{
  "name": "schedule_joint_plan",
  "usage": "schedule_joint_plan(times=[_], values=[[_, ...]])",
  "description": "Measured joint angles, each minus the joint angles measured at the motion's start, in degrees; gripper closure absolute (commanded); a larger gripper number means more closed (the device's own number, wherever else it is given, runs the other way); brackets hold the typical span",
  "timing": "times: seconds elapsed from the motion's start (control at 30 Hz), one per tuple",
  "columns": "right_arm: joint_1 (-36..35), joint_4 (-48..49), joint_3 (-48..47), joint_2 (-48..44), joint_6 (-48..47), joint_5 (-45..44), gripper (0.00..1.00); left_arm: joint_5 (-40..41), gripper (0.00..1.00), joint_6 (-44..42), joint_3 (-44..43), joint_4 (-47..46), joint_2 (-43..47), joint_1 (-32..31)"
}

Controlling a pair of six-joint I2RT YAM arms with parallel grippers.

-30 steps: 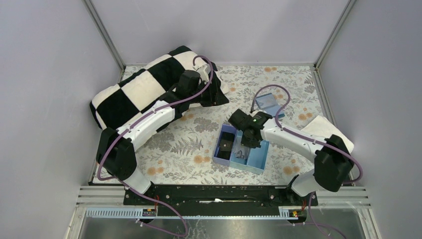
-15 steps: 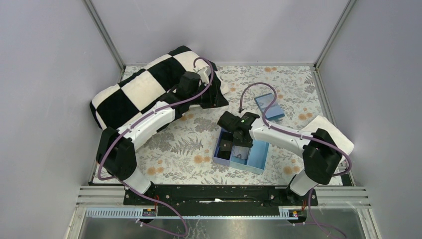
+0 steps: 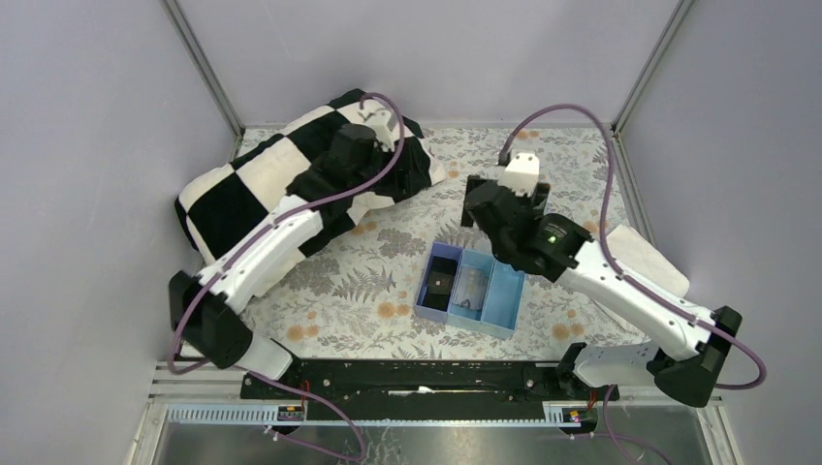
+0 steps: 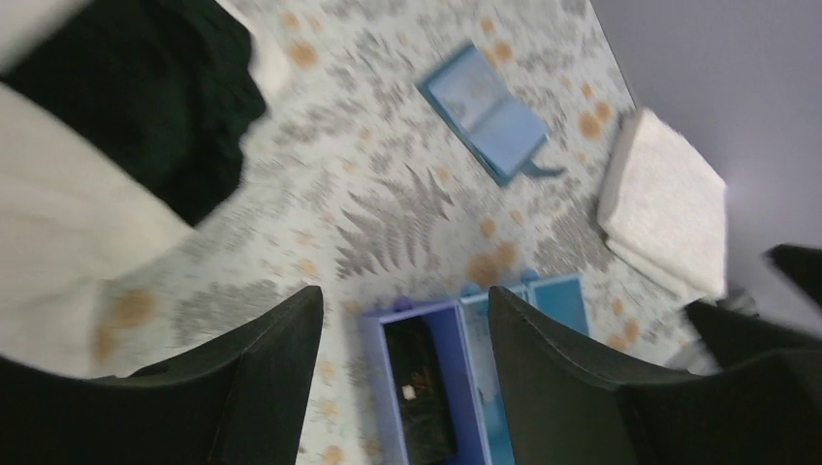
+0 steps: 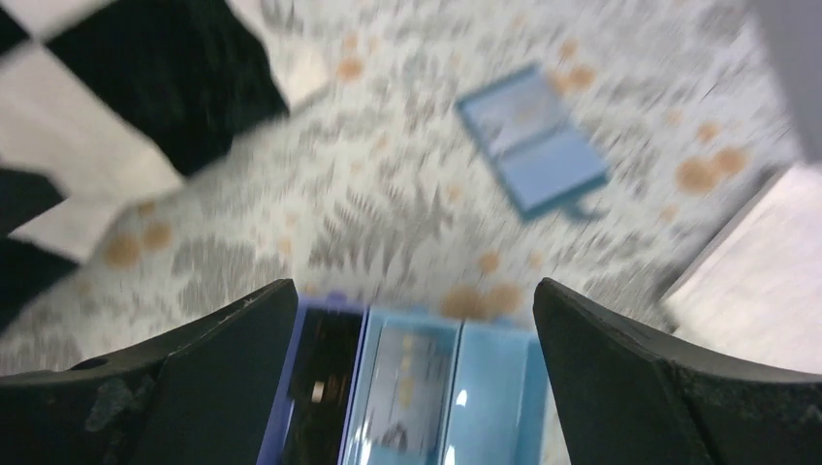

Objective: Take the credit cards out of the card holder
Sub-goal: Reset both arms

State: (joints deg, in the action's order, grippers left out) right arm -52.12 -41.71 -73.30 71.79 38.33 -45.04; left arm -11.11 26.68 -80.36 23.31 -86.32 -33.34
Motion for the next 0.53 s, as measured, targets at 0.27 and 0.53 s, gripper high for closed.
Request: schedule_joint_plan(times=[0.27,0.53], values=[[0.0,18.4,-0.6,-9.4,-23.4,-21.4,0.0,19.6,0.19,-8.8,-0.4,3.8,15.1,0.0],[0.0,32.6,8.2,-19.4,-34.4,-28.5,0.0,29.4,0.19,-8.6,5.3,13.8,22.7,0.1]])
